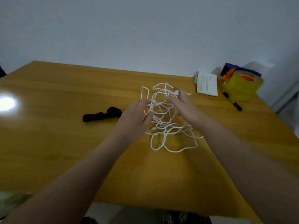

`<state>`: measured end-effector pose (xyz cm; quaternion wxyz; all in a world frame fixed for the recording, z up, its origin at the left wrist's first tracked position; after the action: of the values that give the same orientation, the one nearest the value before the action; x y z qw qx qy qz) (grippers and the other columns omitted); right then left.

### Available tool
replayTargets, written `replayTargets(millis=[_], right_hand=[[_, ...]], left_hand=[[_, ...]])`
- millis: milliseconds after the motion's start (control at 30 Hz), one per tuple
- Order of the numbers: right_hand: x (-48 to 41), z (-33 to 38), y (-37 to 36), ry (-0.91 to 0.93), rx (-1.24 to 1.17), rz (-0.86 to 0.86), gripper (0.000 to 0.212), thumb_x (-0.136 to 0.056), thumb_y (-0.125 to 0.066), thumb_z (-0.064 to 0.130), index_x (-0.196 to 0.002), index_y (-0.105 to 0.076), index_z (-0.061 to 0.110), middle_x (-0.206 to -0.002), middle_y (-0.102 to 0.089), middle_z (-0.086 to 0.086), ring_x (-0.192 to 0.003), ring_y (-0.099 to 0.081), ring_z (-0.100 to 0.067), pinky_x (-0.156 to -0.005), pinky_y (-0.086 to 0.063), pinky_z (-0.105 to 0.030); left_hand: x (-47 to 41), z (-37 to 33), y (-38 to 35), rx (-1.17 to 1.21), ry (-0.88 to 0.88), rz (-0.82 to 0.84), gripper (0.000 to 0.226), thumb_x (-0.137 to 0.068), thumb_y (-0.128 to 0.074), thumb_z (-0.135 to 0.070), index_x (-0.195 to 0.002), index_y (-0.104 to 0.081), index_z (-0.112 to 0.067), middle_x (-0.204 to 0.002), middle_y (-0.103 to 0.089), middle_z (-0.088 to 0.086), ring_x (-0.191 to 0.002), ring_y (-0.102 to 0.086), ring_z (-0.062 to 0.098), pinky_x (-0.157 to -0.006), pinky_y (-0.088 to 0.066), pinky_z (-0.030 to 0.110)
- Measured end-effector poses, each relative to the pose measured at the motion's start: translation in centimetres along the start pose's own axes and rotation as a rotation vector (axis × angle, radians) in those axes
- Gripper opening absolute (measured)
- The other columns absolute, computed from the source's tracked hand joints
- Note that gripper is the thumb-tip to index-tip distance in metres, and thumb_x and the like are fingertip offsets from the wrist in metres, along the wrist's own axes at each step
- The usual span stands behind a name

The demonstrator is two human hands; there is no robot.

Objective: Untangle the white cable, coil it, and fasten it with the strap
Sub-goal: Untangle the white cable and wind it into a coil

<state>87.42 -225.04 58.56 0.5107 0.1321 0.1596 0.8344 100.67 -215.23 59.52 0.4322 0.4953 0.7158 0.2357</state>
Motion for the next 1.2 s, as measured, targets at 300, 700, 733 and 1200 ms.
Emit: replayTargets(millis=[300,700,733,1200], right_hand=[[8.9,-2.9,1.7,-0.029,0.322,0.088,0.072,-0.086,-0.055,0.004,-0.147,-0.020,0.019,-0.141,-0.044,-0.012,-0.120,-0.050,-0.026,-0.093,-0.046,-0.034],[11.3,0.9,-1.5,0.447,0.948,-0.180,0.061,-0.078,-0.062,0.052,-0.131,-0.043,0.029,-0.124,-0.048,-0.003,-0.118,-0.044,-0.023,-0.091,-0.039,-0.036],[11.0,1.5,-1.8,0.520,1.007,-0.172,0.070,-0.078,-0.061,0.053,-0.138,-0.034,0.030,-0.138,-0.037,-0.007,-0.130,-0.033,-0.027,-0.104,-0.030,-0.040],[8.3,-1.6,-0.4,0.371,0.942,0.101,0.041,-0.082,-0.045,0.067,-0.089,-0.043,0.027,-0.069,-0.054,0.010,-0.063,-0.051,-0.009,-0.050,-0.032,-0.028]], left_hand=[[7.8,-4.0,-2.8,-0.019,0.110,0.249,0.055,-0.093,-0.055,-0.033,-0.141,-0.034,-0.017,-0.145,-0.036,0.003,-0.128,-0.044,0.022,-0.097,-0.035,0.030],[8.1,-3.0,-3.5,-0.212,0.082,0.219,0.038,-0.087,-0.060,-0.044,-0.118,-0.061,-0.022,-0.123,-0.047,0.003,-0.110,-0.049,0.021,-0.092,-0.037,0.028],[7.6,-2.8,-3.5,-0.150,0.078,0.244,0.028,-0.088,-0.062,-0.036,-0.109,-0.064,-0.017,-0.120,-0.047,0.003,-0.104,-0.053,0.020,-0.087,-0.037,0.026],[6.3,1.8,1.2,-0.255,0.008,0.169,0.017,-0.085,-0.060,-0.029,-0.083,-0.068,-0.014,-0.080,-0.063,0.003,-0.083,-0.058,0.027,-0.066,-0.037,0.029]])
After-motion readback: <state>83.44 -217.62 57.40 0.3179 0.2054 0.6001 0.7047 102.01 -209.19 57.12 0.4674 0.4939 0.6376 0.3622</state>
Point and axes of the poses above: each hand's wrist, its own x-axis away from the middle knuckle, its own y-axis out of the back of the hand, z = x × y, the point moved 8 cm from there along -x, towards the middle knuckle
